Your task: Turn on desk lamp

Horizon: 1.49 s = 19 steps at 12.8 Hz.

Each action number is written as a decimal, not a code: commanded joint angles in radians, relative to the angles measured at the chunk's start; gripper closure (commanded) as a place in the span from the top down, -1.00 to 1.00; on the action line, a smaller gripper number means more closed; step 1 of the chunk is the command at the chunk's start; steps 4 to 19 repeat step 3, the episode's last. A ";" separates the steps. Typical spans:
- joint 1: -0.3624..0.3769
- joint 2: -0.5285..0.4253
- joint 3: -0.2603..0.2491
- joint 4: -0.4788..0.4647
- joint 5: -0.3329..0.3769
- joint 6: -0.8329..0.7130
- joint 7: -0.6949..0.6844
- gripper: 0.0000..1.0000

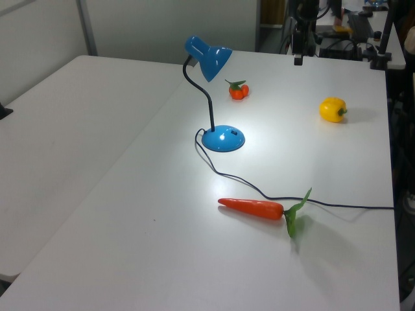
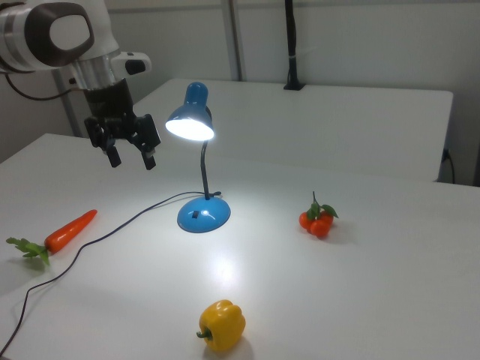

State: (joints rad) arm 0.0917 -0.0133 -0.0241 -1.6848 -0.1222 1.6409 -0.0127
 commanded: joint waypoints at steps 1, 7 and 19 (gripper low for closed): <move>0.005 -0.014 -0.002 0.004 -0.011 -0.029 -0.006 1.00; 0.003 -0.014 -0.002 0.004 -0.011 -0.033 -0.006 1.00; 0.003 -0.014 -0.002 0.004 -0.011 -0.033 -0.006 1.00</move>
